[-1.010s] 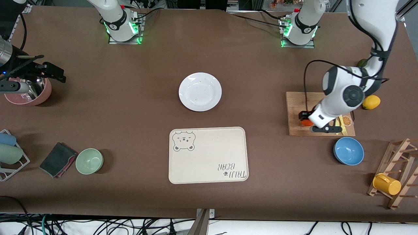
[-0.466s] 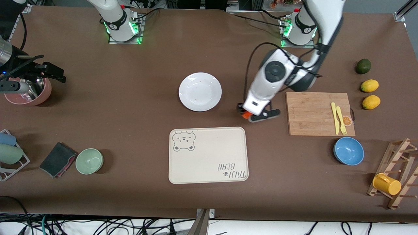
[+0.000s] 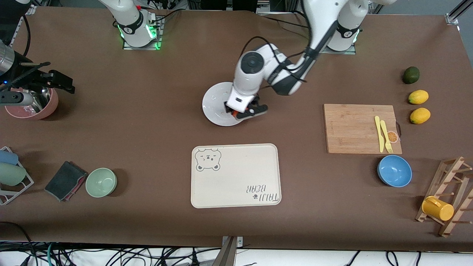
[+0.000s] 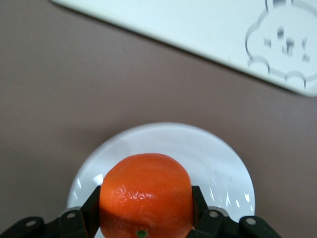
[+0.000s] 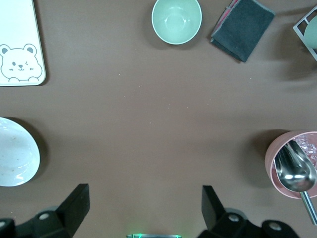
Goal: Place orange and plate with both arms
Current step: 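Carry the orange with the left gripper onto the white plate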
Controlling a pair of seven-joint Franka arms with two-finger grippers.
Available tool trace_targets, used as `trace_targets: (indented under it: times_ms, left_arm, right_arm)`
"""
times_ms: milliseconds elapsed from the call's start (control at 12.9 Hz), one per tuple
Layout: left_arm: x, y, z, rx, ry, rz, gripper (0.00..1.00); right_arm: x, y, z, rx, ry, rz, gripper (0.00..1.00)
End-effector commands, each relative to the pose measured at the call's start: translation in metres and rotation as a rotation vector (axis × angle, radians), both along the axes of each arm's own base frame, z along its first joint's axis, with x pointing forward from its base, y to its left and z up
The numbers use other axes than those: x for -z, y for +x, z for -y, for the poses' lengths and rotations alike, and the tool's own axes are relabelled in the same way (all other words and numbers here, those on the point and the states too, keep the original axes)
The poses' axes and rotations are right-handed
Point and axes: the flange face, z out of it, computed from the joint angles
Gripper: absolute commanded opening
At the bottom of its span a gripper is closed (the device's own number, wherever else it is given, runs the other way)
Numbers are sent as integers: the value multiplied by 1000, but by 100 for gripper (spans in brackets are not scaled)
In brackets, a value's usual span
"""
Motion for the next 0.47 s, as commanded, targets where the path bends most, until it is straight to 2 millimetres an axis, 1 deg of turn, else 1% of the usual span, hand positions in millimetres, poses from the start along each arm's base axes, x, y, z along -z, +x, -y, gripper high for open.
trace_targets:
  times_ms: [0, 78, 155, 233, 311, 388]
  left_arm:
    - [28, -34, 47, 34, 24, -19, 3]
    - [40, -39, 50, 44, 37, -28, 6]
    - [40, -38, 51, 46, 34, -26, 9]
    - [40, -37, 52, 43, 32, -27, 25]
    - [41, -36, 51, 48, 37, -22, 71]
    - [41, -34, 49, 50, 39, -18, 100]
  right_arm:
    - [-8, -4, -1, -1, 1, 3, 100]
    - [-8, -4, 1, -1, 1, 2, 100]
    - [-7, -4, 3, 2, 1, 0, 100]
    - [-7, -4, 3, 2, 2, 0, 100]
    - [-7, -4, 3, 2, 2, -1, 100]
    - [-7, -4, 3, 2, 2, -1, 100]
